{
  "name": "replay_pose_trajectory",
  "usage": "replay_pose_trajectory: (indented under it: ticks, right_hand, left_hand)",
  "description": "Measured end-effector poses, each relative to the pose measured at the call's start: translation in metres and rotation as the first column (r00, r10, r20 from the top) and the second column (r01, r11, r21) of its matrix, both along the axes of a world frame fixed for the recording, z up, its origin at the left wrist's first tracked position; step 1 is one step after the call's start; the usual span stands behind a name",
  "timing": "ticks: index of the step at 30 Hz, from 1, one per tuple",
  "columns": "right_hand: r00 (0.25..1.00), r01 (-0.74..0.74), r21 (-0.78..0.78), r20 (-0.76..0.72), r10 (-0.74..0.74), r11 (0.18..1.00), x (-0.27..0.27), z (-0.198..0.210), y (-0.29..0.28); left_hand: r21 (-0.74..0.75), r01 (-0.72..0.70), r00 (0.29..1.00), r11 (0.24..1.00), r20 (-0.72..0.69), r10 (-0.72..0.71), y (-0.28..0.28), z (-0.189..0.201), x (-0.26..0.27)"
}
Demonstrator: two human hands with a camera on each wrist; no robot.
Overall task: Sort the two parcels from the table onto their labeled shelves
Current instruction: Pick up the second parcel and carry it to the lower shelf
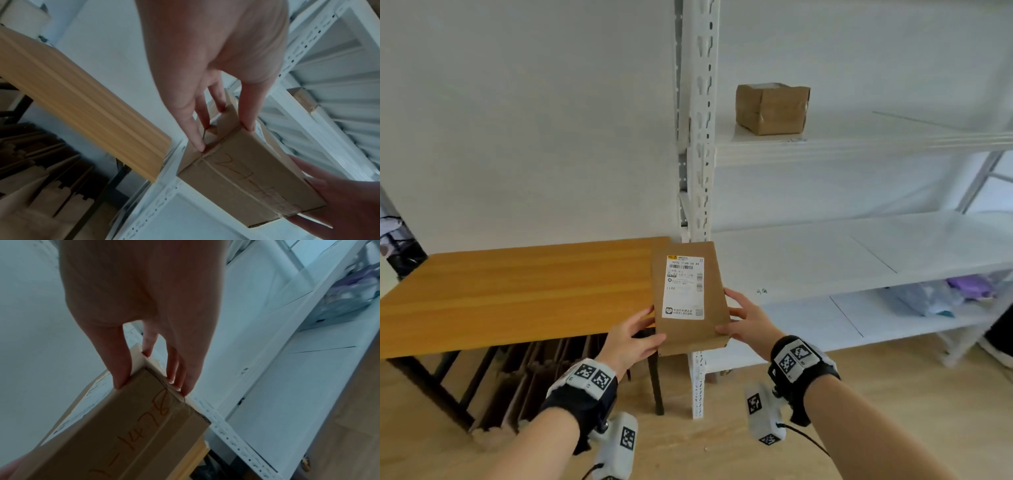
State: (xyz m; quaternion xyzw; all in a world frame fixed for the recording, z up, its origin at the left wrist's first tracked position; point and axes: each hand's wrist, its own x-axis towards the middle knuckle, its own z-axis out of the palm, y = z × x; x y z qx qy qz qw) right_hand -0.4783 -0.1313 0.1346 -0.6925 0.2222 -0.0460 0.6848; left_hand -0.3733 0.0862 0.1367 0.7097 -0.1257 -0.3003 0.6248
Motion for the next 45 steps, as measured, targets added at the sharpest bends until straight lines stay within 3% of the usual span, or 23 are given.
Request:
replay_pose_trajectory:
  ticks: [10,20,28,34,45]
  right_hand:
    - [0.995,0.094,0.068,-0.037,-0.092,0.993,-0.062,-0.022,-0.119]
    - [1.0,-0.024,0.139,-0.01,0.025,0.99,-0.05,-0.033,-0.264]
    - [0.994,-0.087,0.204,-0.05,0.099,0.975,0.011,-0.036,-0.33]
    - [0.994,-0.07,0.259,-0.063,0.089,0.963,0.087,-0.053,-0.363]
    - [0.98,-0.015,0.343,-0.182,0.082,0.939,0.19,-0.104,-0.403]
  left_hand:
    - [-0.018,0.101,0.991,0.995,-0.086,-0.102,-0.128,-0.028,-0.039]
    - [-0.01,-0.07,0.989,0.997,-0.128,0.068,-0.265,-0.023,-0.053]
    - [0.05,-0.076,0.988,0.996,-0.131,0.082,-0.328,-0.019,0.005]
    - [0.062,-0.175,0.977,0.983,-0.114,0.181,-0.366,-0.043,0.073]
    - [0.13,-0.19,0.972,0.973,-0.114,0.205,-0.416,-0.092,0.158]
